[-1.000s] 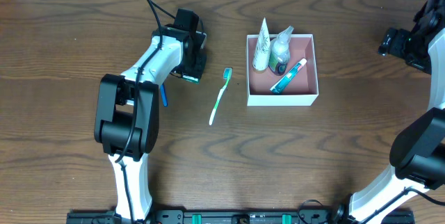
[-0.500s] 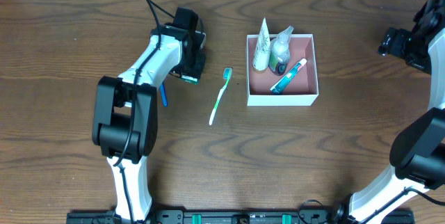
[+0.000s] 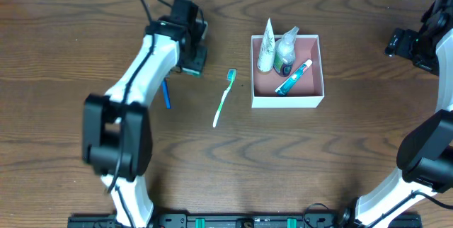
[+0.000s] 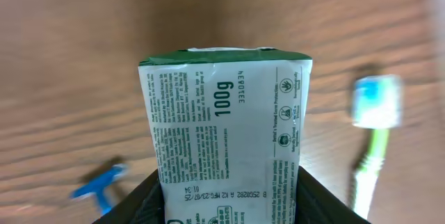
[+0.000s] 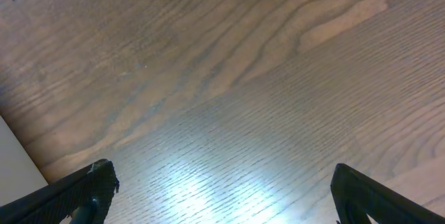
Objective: Pack container
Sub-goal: 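Lift the soap bar box and lower it into the white box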
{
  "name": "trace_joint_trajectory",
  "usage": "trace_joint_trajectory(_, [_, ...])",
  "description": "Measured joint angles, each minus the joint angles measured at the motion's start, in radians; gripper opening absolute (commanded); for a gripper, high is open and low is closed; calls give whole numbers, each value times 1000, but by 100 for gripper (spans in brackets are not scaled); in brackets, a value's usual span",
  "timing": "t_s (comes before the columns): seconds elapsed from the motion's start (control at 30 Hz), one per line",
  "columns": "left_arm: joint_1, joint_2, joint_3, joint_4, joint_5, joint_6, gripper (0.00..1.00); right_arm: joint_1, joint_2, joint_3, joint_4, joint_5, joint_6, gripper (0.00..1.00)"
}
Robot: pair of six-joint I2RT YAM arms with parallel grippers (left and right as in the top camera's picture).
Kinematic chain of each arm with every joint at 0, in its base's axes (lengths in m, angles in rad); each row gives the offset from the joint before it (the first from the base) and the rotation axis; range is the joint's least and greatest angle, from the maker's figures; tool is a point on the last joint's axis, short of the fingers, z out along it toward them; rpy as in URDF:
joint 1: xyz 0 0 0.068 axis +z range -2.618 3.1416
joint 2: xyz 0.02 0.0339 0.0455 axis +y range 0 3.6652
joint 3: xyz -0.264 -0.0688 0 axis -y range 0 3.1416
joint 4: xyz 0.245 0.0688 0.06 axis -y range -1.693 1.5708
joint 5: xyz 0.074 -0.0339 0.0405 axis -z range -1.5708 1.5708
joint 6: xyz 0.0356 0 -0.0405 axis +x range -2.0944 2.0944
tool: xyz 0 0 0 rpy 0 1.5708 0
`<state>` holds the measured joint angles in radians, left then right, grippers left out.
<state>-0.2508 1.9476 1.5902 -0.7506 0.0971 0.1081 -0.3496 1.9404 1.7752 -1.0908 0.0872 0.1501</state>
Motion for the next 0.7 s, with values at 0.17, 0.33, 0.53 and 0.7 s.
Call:
trace_joint_trajectory(0.17, [-25, -222, 8, 17, -4, 0, 45, 0, 0, 0, 0, 0, 0, 99])
trace_joint_trajectory(0.33, [-147, -378, 26, 66, -3, 0, 44, 0, 0, 0, 0, 0, 0, 99])
trace_joint_trajectory(0.53, [-363, -398, 26, 189, 1, 0, 44, 0, 0, 0, 0, 0, 0, 99])
trace_joint_trajectory(0.7, [-487, -349, 26, 304, 5, 0, 44, 0, 0, 0, 0, 0, 0, 99])
